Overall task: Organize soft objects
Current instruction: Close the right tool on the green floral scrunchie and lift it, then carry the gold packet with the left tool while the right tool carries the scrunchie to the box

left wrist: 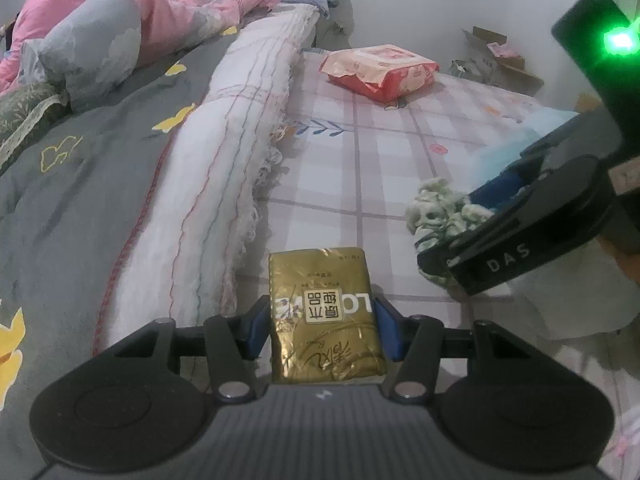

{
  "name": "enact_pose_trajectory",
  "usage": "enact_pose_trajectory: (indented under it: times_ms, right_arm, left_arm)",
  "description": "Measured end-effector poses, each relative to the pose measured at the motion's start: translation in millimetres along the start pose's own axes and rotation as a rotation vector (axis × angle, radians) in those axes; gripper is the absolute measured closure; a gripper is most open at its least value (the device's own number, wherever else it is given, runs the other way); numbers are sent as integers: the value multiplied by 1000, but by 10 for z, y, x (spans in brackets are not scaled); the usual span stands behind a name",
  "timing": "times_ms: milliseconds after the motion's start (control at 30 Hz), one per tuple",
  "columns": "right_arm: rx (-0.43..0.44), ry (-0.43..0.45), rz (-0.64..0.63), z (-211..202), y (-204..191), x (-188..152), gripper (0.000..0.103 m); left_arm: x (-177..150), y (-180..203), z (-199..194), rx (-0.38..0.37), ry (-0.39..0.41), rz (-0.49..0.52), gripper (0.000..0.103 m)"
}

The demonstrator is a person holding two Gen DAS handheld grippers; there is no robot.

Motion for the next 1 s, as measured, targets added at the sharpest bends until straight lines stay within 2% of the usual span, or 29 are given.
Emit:
enact_pose_trajectory:
  times_ms: [67,133,200,300,433,700,1000]
  right_arm:
    - [5,0,7,11,7,10,35]
    - [-3,6,17,1,24,31,48]
    - [-4,7,19,-17,32,42,66]
    - [-17,13,16,-38,31,43,75]
    - [-8,47,33,-139,15,30,78]
    - [75,165,134,-627,24,55,78]
    - [126,256,237,-1164,85,-193,78]
  left_arm:
    - [-12,-19,14,0,-5,-4,48]
    - [-15,-24,22,1,-7,-4,48]
    - [-9,-21,20,1,-5,-4,48]
    - [-7,-20,13,-3,-1,-9,48]
    - [6,-20,-52,-2,15,-13,48]
    - [117,21,-323,-11,76,-14,48]
    - [251,275,-698,-60,151,16,48]
Point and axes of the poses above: each gripper's, at about its wrist camera, not at the fingertips, and z roughly the way its jaws point, y to its right, x to its top, the point moved 5 cm from there along z, roughly the way its jaws point, and after that the axes turned 4 degrees about z, right-handed, at the moved point
